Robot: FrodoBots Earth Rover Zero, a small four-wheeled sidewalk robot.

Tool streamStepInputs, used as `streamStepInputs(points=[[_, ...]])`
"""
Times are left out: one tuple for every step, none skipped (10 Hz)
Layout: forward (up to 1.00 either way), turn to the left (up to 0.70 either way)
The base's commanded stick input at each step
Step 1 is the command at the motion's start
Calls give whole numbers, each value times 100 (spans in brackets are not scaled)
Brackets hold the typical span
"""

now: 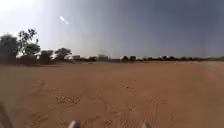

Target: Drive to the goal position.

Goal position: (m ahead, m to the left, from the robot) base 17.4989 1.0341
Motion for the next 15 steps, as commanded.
streamStepInputs(points=[[70, 0], [70, 0], [70, 0], [70, 0], [70, 0], [70, 0], [70, 0], [70, 0], [70, 0], [70, 0], [70, 0], [70, 0], [70, 0], [70, 0], [70, 0]])
